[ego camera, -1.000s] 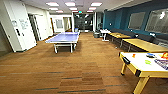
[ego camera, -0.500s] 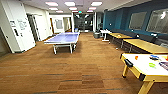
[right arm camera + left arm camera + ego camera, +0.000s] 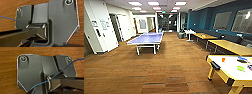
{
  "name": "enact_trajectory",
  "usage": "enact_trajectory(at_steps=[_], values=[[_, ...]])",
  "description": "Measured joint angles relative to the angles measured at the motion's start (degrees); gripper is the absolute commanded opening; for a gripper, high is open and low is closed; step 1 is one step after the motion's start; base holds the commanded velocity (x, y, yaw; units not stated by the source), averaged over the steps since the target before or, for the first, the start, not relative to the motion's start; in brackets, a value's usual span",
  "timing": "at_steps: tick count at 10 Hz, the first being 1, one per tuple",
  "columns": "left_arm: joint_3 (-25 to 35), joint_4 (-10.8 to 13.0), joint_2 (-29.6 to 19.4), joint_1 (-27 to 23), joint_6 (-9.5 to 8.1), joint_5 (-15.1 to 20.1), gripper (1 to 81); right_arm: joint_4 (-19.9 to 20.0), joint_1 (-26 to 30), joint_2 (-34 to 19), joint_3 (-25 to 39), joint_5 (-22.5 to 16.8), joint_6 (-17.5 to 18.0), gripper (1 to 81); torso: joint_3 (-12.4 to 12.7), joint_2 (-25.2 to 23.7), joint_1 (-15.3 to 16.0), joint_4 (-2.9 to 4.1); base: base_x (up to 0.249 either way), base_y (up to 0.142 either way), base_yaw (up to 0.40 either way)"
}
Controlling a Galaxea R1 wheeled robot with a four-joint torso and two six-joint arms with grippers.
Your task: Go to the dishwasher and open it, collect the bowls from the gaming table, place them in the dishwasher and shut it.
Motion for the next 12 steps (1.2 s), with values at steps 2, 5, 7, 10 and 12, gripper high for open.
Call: enact_trajectory(at_steps=[2,5,7,10,12], values=[[0.0,0.0,0.0,0.0,0.02,0.0,81.1,0.0,-0.1,0.0,0.0,0.0,0.0,81.1,0.0,0.0,0.0,0.00,0.191,0.000,0.000],[0.0,0.0,0.0,0.0,0.02,0.0,81.1,0.0,-0.1,0.0,0.0,0.0,0.0,81.1,0.0,0.0,0.0,0.00,0.191,0.000,0.000],[0.0,0.0,0.0,0.0,0.02,0.0,81.1,0.0,-0.1,0.0,0.0,0.0,0.0,81.1,0.0,0.0,0.0,0.00,0.184,0.000,0.000],[0.0,0.0,0.0,-1.0,0.10,-0.2,81.1,0.0,0.5,0.0,0.0,0.2,0.0,81.1,0.0,0.1,0.1,0.00,0.064,0.000,0.000],[0.0,0.0,0.0,-0.1,0.16,-0.1,81.1,0.0,-0.1,0.0,0.0,0.0,0.0,81.1,0.0,0.0,0.0,0.00,0.000,0.000,0.000]])
